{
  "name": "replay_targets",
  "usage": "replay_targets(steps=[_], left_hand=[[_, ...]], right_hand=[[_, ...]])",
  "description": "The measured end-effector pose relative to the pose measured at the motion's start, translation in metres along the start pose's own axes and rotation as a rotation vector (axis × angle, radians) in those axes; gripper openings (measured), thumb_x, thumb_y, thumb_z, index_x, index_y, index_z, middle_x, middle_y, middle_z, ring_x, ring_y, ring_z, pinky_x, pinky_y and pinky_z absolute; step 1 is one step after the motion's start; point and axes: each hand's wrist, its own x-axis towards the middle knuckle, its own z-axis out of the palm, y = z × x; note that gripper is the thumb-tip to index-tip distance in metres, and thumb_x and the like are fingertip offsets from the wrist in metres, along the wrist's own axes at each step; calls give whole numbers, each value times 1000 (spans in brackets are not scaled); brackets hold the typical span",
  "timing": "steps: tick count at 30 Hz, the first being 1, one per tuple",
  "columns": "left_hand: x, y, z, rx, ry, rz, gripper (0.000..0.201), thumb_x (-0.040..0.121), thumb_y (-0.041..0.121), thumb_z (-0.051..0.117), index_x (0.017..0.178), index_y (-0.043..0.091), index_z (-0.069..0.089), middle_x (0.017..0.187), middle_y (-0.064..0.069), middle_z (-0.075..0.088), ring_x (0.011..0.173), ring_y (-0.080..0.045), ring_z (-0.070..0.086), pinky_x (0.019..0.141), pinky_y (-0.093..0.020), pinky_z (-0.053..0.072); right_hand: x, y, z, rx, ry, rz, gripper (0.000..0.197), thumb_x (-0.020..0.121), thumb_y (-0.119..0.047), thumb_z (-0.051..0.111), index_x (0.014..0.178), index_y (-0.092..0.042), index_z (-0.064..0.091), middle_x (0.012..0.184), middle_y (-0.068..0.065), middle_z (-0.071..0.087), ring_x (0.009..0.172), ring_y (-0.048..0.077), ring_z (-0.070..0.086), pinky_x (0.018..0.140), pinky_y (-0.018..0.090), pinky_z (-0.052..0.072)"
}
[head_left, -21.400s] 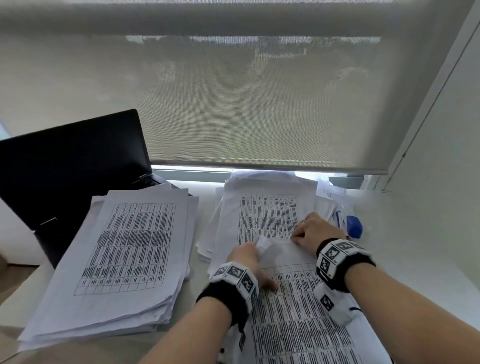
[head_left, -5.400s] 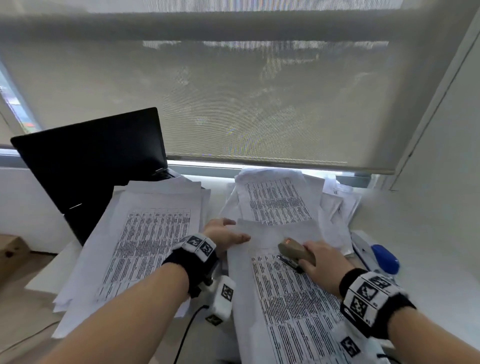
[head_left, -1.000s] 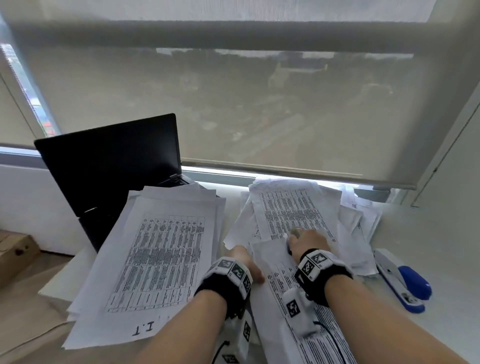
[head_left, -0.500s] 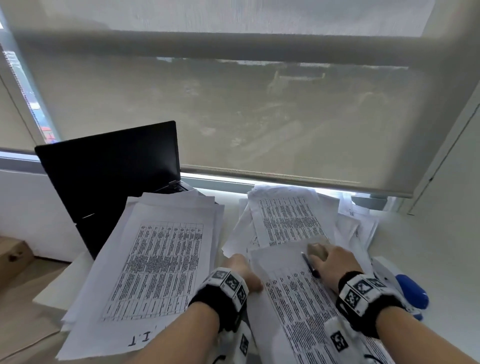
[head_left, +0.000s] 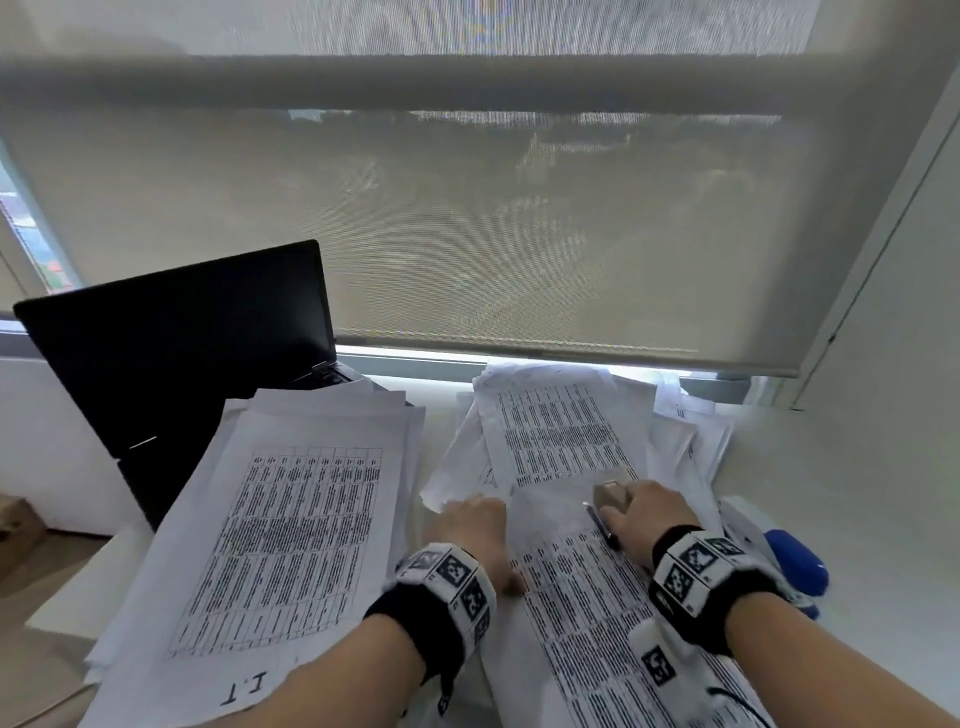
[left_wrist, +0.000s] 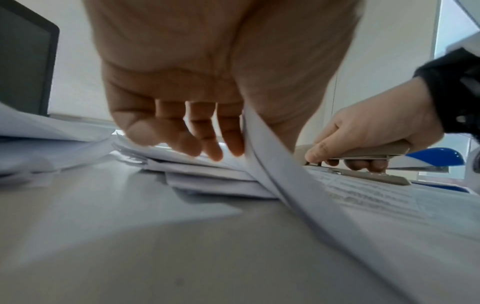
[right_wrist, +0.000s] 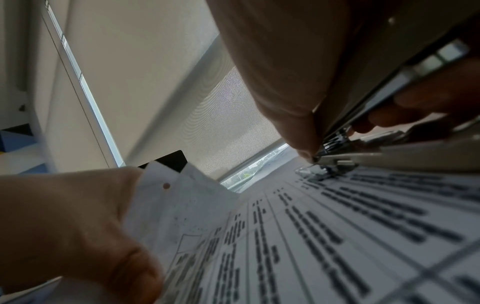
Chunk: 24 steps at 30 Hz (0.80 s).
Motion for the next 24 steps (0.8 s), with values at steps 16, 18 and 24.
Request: replay_targets(steps=[16,18,24], left_hand=[[0,10,-3,187,63,-9,41,84,34,72,118,25,50,115,-3,61,119,-23,46,105,-47,29],[-2,12,-4,184,69,-18,37,87,31,69,118,25,50,116,-3,61,118,-24,47,106,-48,29],[-5,14,-5,152,41,-50,42,82,35,74,114,27,49,114,0,62,116,-23,49,102,-48,29]], right_hand=[[25,-25,11,79,1,-3,24,96,-32,45,111,-27,64,115,6,62,105,27,58,78,27,41],[24,-26,9,90,-7,-11,25,96,-31,46,113,-28,64,116,6,63,106,27,58,77,26,38],[16,-21,7,178,23,-25,13,93,-30,50,91,-22,60,95,5,61,84,23,52,76,26,40]])
